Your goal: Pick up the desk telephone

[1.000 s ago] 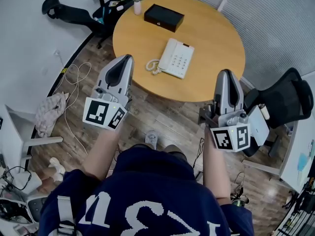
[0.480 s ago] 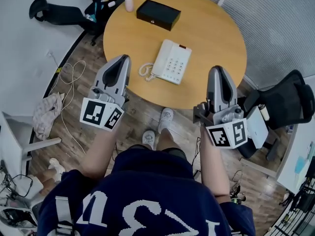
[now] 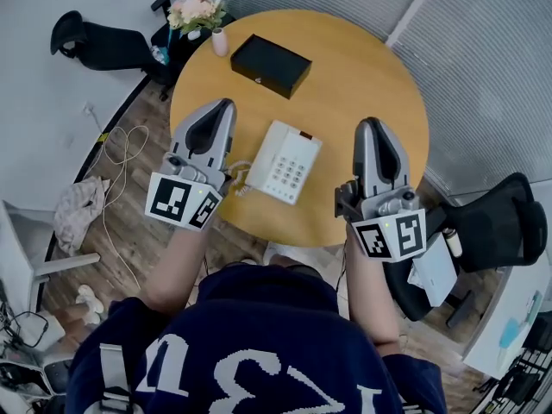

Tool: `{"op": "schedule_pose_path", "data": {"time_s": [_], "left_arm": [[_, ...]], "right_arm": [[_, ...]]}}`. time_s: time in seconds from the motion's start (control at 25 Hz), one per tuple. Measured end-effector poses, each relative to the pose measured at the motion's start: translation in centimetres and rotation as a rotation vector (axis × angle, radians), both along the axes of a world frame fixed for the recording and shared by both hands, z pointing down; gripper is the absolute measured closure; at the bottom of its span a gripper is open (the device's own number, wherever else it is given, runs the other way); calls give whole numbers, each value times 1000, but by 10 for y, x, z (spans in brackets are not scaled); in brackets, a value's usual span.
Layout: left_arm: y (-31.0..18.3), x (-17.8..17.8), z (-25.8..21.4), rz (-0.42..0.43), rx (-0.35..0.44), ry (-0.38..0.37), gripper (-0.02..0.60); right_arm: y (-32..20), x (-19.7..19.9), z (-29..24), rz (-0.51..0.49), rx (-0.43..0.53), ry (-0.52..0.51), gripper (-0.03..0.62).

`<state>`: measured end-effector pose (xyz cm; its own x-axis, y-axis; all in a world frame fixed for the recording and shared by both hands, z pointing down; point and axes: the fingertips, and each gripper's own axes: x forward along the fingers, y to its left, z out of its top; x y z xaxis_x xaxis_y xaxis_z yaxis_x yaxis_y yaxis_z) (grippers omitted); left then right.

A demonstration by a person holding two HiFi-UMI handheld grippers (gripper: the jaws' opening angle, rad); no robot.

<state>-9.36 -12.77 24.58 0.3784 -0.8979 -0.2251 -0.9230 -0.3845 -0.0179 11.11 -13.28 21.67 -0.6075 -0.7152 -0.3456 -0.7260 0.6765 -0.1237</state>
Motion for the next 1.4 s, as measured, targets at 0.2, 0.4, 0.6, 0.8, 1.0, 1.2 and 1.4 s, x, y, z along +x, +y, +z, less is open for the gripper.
{"op": "schedule_pose_path", "data": {"time_s": [0.2,0.4,0.6,0.8,1.0,1.2,1.4], "left_arm": [[-31,11,-2,-16,-3,-5,563],[-57,12,4,-15,-15,10,563],[-80,8,9,12,-29,29,564],[-101,9,11,68,-28,32,563],[-112,5,12,125,-32,50,563],[-119,3,35,173,-95,57,563],[-118,14,72,239,-179,19,563]], "right_arm": [[-38,10,1,-11,-9,0,563],[-66,14,12,14,-34,-1,565],[-80,10,18,47,-52,9,565],[-91,5,21,95,-66,30,565],[-96,0,27,143,-88,38,565],[-97,-4,46,166,-149,37,563],[-98,-7,81,175,-236,69,563]]}}
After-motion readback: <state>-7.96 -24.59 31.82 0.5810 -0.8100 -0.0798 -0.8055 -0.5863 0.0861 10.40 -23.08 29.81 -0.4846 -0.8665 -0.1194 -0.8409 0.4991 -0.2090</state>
